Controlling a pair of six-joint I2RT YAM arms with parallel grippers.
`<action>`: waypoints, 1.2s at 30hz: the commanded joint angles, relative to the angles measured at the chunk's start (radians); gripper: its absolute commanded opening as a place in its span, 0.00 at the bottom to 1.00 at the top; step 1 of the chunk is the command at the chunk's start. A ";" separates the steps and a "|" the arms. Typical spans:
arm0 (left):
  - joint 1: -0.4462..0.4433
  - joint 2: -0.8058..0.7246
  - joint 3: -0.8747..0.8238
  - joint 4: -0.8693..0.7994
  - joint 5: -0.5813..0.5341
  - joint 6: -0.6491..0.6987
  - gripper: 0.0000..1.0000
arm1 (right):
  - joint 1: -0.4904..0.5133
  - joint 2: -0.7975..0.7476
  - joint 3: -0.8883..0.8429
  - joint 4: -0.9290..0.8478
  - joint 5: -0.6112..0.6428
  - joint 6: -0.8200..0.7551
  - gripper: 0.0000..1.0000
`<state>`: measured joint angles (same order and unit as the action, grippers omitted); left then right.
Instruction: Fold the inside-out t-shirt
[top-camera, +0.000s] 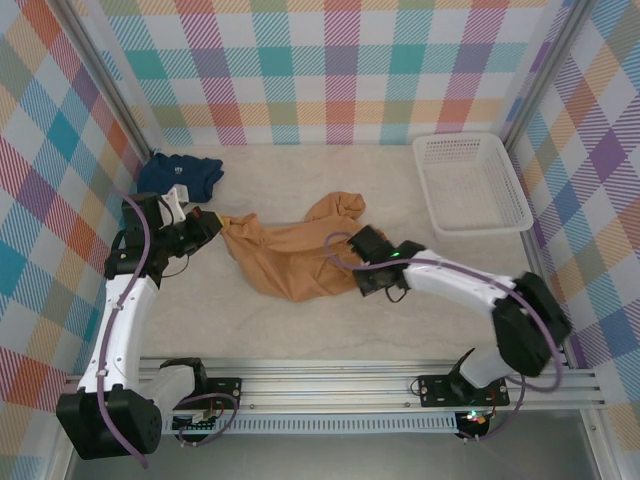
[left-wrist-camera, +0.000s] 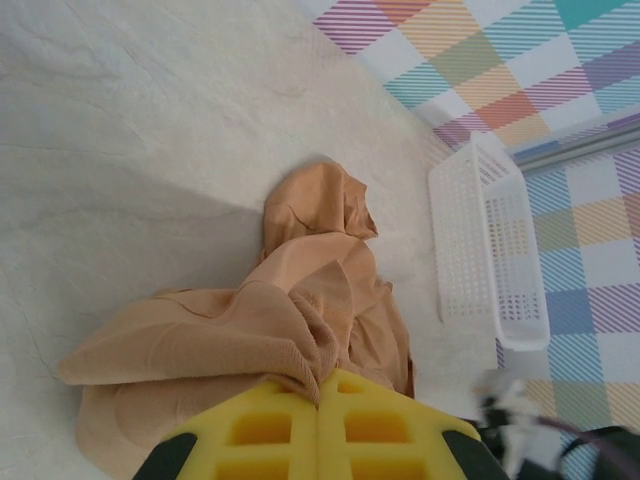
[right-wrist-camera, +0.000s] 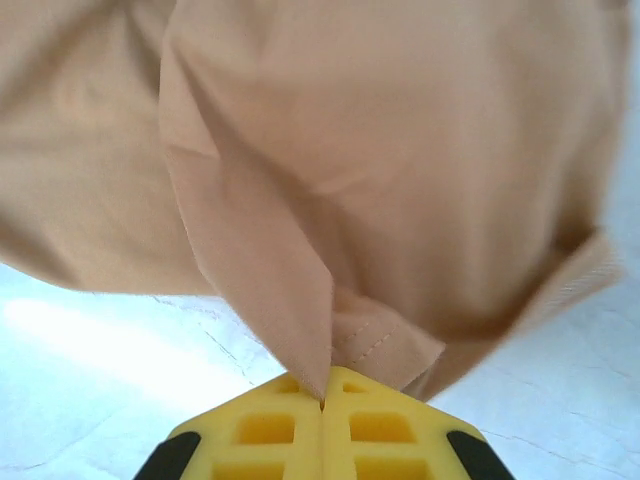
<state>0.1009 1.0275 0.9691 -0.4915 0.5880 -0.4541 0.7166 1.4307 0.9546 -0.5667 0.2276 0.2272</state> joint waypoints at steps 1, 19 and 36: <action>0.013 -0.007 0.014 -0.014 -0.026 0.026 0.00 | -0.124 -0.086 -0.036 -0.032 -0.250 -0.012 0.00; 0.013 -0.007 0.013 -0.025 -0.041 0.030 0.00 | -0.307 0.033 0.018 -0.015 -0.410 -0.012 0.03; 0.013 -0.080 0.327 0.011 -0.231 -0.107 0.00 | -0.321 -0.416 0.319 0.057 -0.014 -0.197 0.00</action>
<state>0.1009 1.0088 1.1709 -0.5415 0.4313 -0.5121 0.4046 1.0901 1.1919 -0.5503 0.0856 0.1204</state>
